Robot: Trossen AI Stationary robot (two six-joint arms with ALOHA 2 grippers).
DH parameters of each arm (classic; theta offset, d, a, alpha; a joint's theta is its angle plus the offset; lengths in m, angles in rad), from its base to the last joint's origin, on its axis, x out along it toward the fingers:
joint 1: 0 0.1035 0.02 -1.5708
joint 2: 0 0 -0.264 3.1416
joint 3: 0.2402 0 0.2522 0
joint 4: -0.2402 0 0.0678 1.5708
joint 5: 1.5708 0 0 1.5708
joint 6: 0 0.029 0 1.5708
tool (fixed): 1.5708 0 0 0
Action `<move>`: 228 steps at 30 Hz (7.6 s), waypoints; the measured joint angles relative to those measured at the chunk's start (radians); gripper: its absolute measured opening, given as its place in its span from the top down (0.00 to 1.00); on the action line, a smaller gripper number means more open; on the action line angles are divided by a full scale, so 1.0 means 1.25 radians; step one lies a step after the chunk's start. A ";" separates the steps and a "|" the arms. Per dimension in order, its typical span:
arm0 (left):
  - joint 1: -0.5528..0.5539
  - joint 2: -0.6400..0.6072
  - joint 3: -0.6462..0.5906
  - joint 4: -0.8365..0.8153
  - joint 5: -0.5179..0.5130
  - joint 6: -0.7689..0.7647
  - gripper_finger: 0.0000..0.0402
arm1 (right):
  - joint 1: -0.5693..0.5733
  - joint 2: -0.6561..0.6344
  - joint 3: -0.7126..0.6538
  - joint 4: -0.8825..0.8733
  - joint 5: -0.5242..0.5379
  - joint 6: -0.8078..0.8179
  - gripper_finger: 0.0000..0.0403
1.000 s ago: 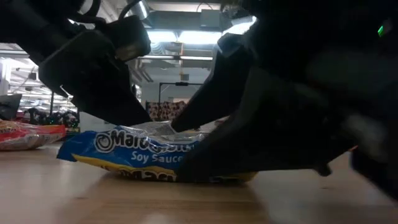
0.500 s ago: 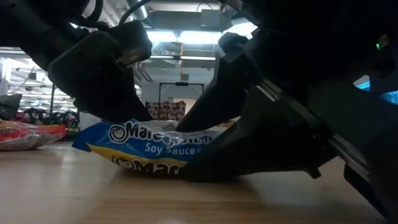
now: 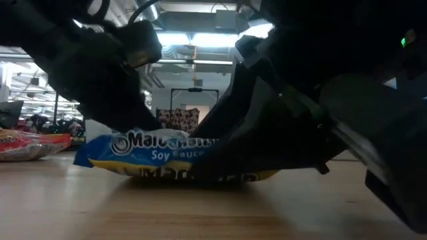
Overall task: Sort Maruchan noodles
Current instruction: Put the blue noodle pack into the transparent bin
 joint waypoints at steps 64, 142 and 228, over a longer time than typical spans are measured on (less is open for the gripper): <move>-0.020 -0.135 0.047 -0.173 -0.016 0.060 0.57 | -0.019 -0.040 0.095 -0.129 -0.106 0.054 1.00; -0.106 0.091 0.066 0.016 -0.052 -0.002 0.57 | -0.214 -0.218 -0.375 0.307 -0.524 0.941 0.33; -0.074 -0.238 0.065 -0.163 -0.011 0.041 0.51 | -0.074 -0.211 -0.167 0.199 -0.066 -0.068 0.73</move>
